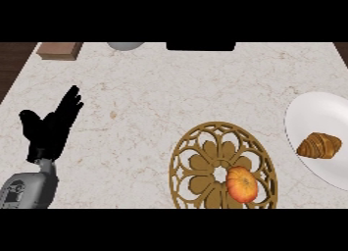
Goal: Pick the croissant from the placemat and place it in the plate
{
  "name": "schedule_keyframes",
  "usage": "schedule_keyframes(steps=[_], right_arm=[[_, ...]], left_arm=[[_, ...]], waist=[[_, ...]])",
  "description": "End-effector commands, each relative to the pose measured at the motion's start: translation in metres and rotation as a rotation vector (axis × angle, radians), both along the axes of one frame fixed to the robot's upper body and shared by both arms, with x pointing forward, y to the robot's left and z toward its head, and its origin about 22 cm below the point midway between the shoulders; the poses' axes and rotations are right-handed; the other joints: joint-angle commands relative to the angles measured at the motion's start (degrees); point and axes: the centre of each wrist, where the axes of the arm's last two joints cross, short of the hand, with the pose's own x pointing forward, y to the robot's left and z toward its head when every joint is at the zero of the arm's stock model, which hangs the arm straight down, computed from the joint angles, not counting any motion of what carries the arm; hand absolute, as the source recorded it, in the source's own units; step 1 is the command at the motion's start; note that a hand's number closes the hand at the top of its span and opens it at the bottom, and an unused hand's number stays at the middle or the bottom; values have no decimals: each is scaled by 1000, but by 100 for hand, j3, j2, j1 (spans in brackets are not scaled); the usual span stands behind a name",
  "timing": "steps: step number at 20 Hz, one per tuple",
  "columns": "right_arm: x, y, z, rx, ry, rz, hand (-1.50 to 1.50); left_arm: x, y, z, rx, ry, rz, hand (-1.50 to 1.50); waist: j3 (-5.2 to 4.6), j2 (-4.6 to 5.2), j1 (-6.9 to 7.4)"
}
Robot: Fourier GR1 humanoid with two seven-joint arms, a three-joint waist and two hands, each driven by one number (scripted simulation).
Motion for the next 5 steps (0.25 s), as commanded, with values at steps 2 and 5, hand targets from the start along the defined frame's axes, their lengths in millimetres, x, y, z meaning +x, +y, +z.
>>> schedule_keyframes(steps=[2,5], right_arm=[[-7,-11,6,108,-58,157,-150],[-22,-16,-3,76,-16,144,-150]], left_arm=[[8,1,8,-7,0,-3,0],[1,-7,1,-4,-22,-22,0]], waist=[[8,24,33],[20,26,54]])
